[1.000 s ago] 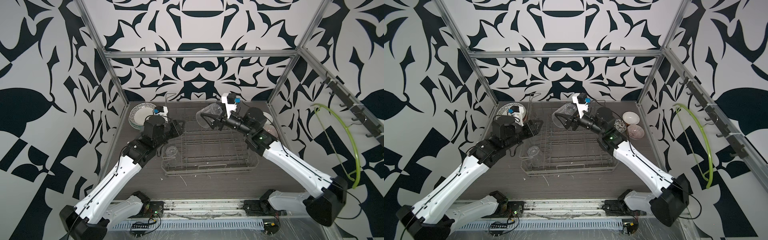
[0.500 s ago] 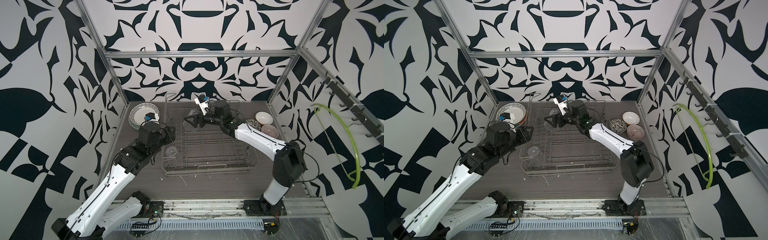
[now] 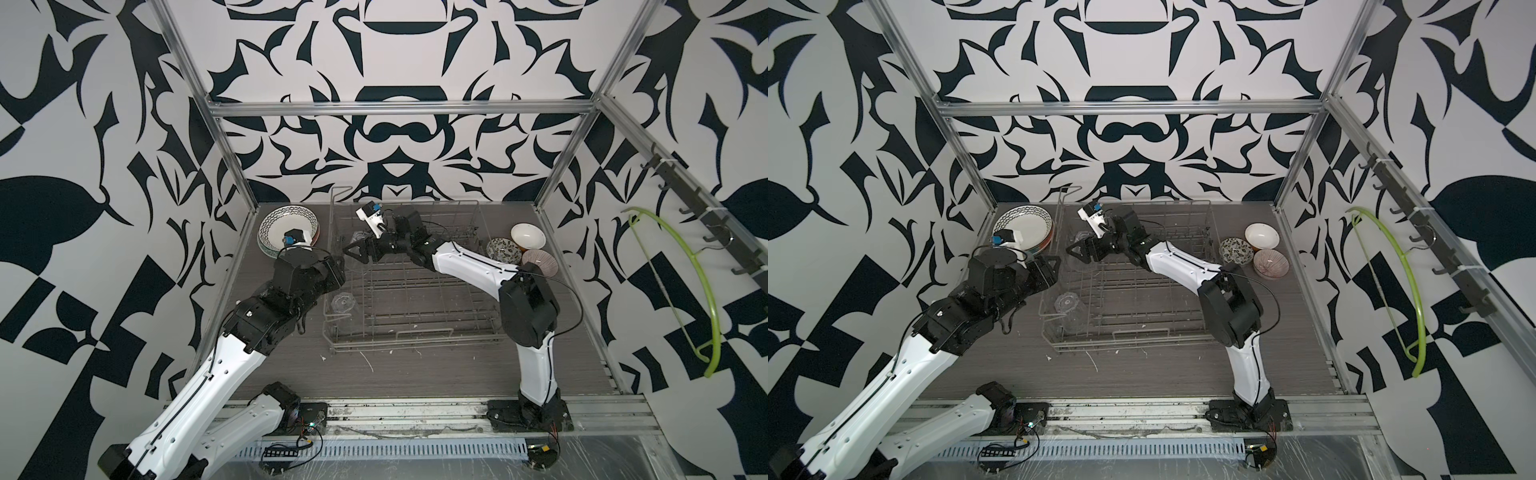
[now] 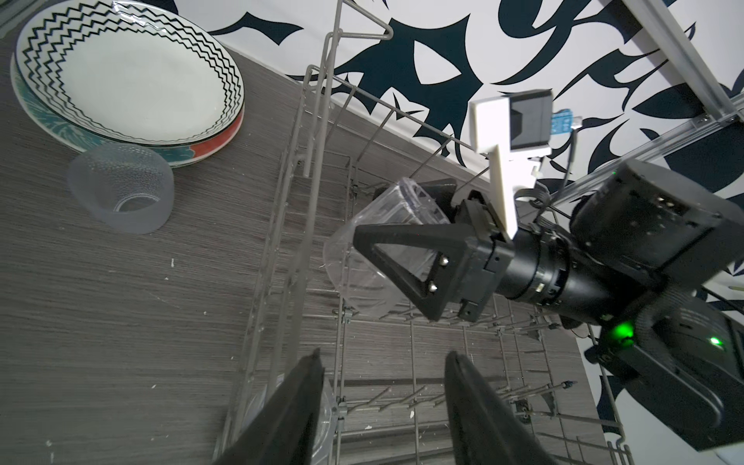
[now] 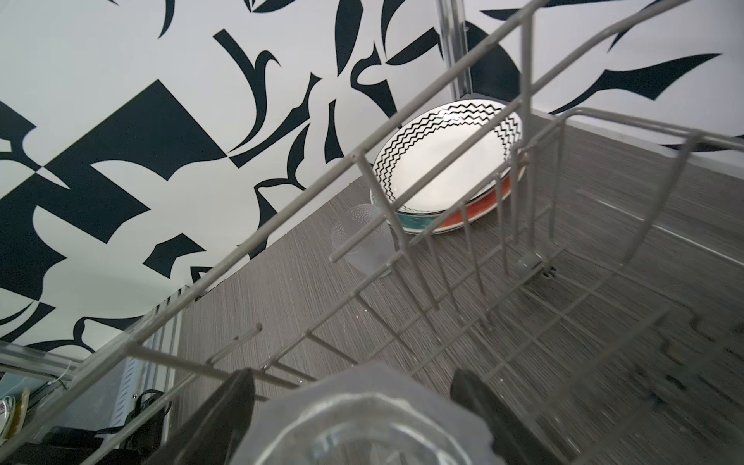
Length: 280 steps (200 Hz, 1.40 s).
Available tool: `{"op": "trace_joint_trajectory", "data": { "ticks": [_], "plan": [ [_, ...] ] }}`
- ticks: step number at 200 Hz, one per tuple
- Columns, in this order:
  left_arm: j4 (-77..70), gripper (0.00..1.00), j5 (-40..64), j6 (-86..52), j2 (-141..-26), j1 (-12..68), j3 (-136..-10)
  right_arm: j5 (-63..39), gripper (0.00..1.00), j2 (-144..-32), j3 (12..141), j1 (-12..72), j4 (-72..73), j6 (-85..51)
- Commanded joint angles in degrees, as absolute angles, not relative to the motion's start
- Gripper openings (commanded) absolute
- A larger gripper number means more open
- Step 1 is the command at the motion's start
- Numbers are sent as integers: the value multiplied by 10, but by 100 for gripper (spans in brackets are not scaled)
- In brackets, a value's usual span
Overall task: Load bowls into a dish rack
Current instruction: Flip the distractor at the dish rack.
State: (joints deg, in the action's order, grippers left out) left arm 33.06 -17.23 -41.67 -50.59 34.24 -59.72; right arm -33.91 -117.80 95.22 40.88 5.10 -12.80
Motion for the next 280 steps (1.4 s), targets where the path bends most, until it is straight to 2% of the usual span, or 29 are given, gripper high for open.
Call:
{"op": "trace_joint_trajectory", "data": {
  "ticks": [1,118,201,280],
  "plan": [
    [348,55,-185,-405,-493,340,-594,-354,36,-1187,1009,416,41,-105],
    [354,56,-197,-397,-489,340,-594,-381,36,-1312,1198,416,-131,48],
    [347,56,-196,-399,-499,341,-588,-334,35,-1368,1261,416,-145,130],
    [340,56,-197,-398,-502,340,-583,-239,35,-1431,1333,416,-159,177]
  ]
}}
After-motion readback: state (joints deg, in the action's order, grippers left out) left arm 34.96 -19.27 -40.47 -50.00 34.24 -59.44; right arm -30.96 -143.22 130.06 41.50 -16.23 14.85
